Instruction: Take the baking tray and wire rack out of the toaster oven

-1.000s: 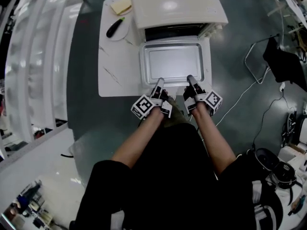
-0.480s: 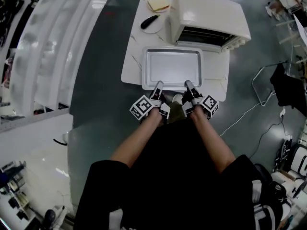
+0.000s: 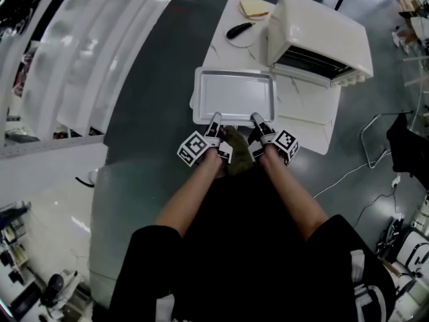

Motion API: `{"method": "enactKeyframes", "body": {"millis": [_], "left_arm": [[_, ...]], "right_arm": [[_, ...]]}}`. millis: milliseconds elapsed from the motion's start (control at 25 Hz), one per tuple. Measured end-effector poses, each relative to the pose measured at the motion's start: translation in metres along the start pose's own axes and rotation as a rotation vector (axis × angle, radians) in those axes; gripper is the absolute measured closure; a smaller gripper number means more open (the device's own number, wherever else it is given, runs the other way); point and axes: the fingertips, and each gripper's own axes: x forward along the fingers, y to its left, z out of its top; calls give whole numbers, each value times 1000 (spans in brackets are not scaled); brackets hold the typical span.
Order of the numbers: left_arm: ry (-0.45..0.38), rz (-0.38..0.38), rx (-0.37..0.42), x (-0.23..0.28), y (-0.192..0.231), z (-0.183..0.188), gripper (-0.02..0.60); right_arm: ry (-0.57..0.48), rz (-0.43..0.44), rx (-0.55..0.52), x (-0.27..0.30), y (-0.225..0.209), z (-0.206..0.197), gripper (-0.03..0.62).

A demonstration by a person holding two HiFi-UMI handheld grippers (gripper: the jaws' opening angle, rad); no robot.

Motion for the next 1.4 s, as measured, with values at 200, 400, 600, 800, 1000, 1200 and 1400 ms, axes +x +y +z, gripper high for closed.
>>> {"method": "enactKeyframes", "body": {"millis": [200, 400, 600, 800, 1000, 1200, 1400], "left_arm": [[2, 44, -3, 16, 21, 21, 479], [35, 75, -11, 44, 39, 38, 474], [67, 107, -12, 74, 49, 43, 472], [129, 144, 8, 101, 56, 42, 463], [205, 201, 40, 124, 62, 46, 463], [291, 317, 45, 129, 73, 44, 465], [322, 400, 58, 125, 80, 49, 465]], "right_arm": [[27, -35, 17, 33, -11, -4, 488], [26, -82, 39, 65, -21, 2, 488], [30, -126, 67, 88, -33, 18, 487], [34, -161, 60, 103, -40, 36, 485], [59, -209, 59, 120, -47, 47, 485], [92, -307, 107, 126, -59, 46, 496], [160, -389, 114, 130, -61, 38, 487]]}}
